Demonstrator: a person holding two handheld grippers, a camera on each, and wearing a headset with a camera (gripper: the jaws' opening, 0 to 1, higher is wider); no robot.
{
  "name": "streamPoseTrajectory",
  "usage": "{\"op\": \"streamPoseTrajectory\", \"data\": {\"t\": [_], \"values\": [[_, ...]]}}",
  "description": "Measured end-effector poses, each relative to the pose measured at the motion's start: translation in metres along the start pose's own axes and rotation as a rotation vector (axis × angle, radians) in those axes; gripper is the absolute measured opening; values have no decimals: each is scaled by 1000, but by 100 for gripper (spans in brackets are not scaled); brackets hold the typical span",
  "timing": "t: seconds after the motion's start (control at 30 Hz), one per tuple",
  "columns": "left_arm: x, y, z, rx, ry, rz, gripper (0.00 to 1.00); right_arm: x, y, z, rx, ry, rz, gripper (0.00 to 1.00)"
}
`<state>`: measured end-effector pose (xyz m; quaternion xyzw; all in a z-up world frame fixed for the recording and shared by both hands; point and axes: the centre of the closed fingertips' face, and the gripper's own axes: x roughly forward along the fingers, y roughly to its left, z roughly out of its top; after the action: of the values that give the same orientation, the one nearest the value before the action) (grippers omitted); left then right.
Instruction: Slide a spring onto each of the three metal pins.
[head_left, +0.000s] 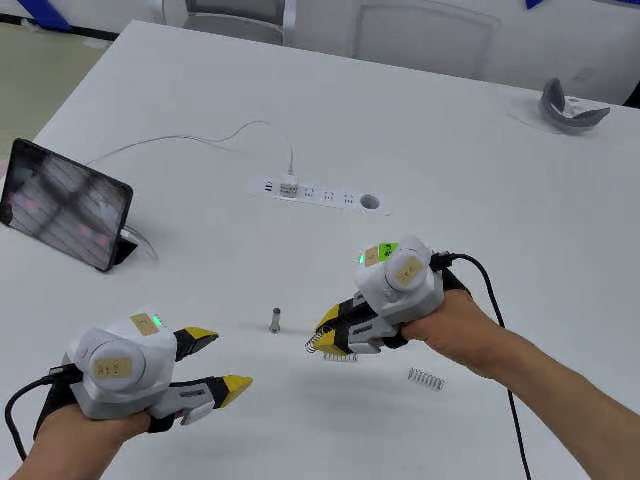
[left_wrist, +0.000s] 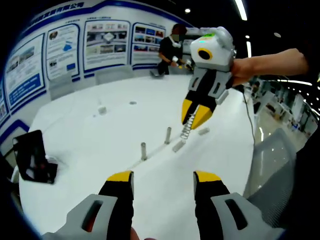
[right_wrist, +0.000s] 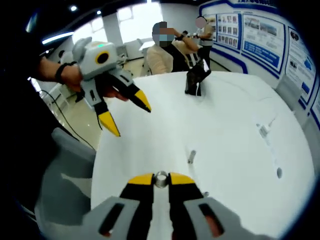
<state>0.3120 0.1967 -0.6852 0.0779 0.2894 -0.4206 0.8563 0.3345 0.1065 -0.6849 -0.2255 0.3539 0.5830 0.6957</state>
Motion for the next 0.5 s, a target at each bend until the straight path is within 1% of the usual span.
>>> {"op": "streamPoseTrajectory", "data": {"t": [0.03, 0.13, 0.2, 0.27, 0.33, 0.5], "values": [[-2, 2, -1, -12, -3, 6, 50, 2, -3, 0, -6, 2, -6, 12], [-5, 4, -2, -19, -3, 17, 52, 6, -7, 0, -14, 13, -14, 12], [-8, 7, -5, -31, -3, 28, 53, 10, -13, 0, -22, 20, -23, 12], [-10, 8, -7, -40, -2, 28, 54, 13, -16, 1, -34, 24, -28, 12], [-12, 7, -11, -49, 8, 27, 57, 16, -19, 1, -45, 30, -32, 12], [-19, 9, -17, -64, 9, 37, 60, 24, -29, 6, -41, 25, -37, 12]]}}
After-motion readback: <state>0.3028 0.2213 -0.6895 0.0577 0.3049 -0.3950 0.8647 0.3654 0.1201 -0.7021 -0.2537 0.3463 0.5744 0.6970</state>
